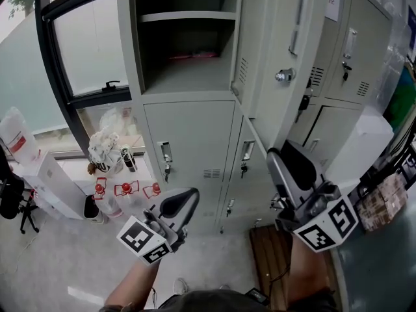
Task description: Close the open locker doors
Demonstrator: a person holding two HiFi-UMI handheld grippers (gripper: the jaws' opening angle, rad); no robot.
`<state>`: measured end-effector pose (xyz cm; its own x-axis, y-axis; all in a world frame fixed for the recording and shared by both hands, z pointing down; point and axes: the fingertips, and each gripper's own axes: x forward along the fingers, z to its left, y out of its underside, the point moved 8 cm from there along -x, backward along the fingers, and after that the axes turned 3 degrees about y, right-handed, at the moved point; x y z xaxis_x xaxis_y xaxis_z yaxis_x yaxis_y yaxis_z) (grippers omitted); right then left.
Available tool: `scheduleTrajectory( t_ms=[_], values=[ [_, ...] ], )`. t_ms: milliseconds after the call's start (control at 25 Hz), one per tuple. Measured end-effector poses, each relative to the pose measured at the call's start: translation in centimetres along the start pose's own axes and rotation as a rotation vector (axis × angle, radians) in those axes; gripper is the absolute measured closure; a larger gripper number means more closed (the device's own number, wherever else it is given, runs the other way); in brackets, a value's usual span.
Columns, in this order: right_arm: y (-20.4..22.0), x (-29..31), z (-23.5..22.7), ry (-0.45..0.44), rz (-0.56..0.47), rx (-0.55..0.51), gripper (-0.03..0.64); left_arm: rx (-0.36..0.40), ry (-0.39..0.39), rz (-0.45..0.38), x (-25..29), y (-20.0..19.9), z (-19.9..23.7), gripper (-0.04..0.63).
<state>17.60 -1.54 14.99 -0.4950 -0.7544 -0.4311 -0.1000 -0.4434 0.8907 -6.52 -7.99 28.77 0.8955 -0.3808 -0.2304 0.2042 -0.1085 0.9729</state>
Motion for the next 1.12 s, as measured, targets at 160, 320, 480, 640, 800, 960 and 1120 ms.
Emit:
scheduleTrajectory(
  t_ms=[160,320,480,640,800,960,1120],
  values=[
    [0.3,1.3,2.2,0.041,0.01,-0.029,0.517,-0.004,0.041,-0.005,-1.4,-0.6,2.0,0.586],
    [0.6,2.2,3.7,0.081,0.013,-0.041,0.517,-0.014,0.064,-0.015,-2.7,-0.9,3.7,0.586],
    [0.7,3.1,4.8,0.112,0.02,-0.056,0.517,-0.023,0.084,-0.02,-3.6,-1.1,4.9,0.586],
    [1.0,3.9,5.9,0.127,0.026,-0.062,0.517,-0.03,0.103,-0.024,-4.3,-1.2,5.9,0.586],
    [1.4,5.0,7.0,0.132,0.039,-0.077,0.518,-0.041,0.117,-0.031,-4.9,-1.1,6.9,0.586],
    [1.5,5.8,7.9,0.155,0.048,-0.094,0.52,-0.05,0.133,-0.032,-5.7,-1.2,7.8,0.586],
    [1.9,6.9,8.8,0.163,0.052,-0.098,0.525,-0.057,0.137,-0.034,-6.8,-1.3,8.8,0.586]
  ],
)
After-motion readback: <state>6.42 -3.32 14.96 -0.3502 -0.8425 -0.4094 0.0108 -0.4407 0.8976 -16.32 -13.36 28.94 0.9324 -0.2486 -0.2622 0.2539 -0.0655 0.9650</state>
